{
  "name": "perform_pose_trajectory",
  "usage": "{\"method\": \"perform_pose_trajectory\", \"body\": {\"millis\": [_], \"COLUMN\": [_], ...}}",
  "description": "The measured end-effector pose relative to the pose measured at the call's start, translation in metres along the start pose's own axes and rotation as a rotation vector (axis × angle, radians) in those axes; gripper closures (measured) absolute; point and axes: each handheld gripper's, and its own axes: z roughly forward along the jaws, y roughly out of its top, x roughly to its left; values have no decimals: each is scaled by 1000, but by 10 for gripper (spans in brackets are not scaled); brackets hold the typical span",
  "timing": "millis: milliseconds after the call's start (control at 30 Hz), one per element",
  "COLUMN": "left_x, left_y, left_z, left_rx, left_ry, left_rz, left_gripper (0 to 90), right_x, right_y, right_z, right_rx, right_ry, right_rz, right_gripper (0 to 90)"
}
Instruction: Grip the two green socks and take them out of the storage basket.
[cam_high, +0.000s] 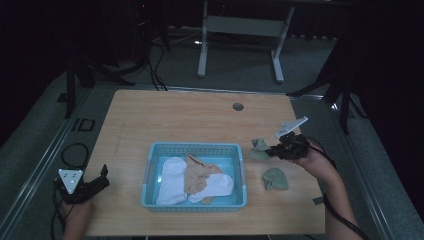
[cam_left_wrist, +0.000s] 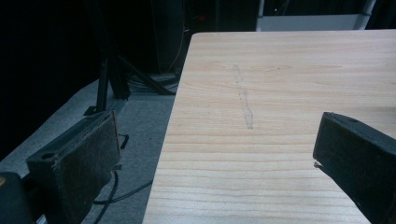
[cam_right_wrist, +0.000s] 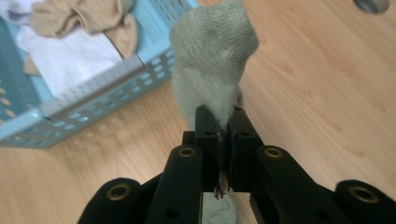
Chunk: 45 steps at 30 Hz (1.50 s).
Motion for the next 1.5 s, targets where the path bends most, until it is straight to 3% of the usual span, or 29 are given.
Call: {"method": "perform_pose_trajectory", "body": {"millis": [267,500,600,733,833,900,1033,1233,1333,1433,1467,1500], "left_x": [0,0,0,0,0,0,0,0,0,0,0,0], "left_y": [0,0,0,0,0,0,0,0,0,0,0,0], "left_z": [0,0,0,0,0,0,0,0,0,0,0,0], "left_rx": [1,1,2,0,0,1,2,1,2,2,2,2], "left_ry": [0,-1,-1,-1,-1,0,0,0,0,0,0,0], "left_rz": [-1,-1,-1,0,-1,-1,0,0,0,1,1,1], "left_gripper": [4,4,4,4,4,4,4,4,4,4,4,4], "right_x": [-12,-18,-18,-19,-20,-21,-24,-25,-30,-33,-33,-35], "right_y": [-21,-29,-32,-34,-35,-38,-46,-60,-77,-89,-89,-97], "right_z": [25,48,55,51,45,39,30,29,23,20,20,20], "right_rx": [44,97,114,86,70,54,-9,-20,-119,-148,-148,-166], "right_ry": [11,18,26,9,-27,-43,-6,-21,-77,-144,-144,-181], "right_rz": [65,86,87,96,98,108,141,163,212,246,246,262], "right_gripper": [848,838,722,513,422,377,290,199,200,171,171,146]}}
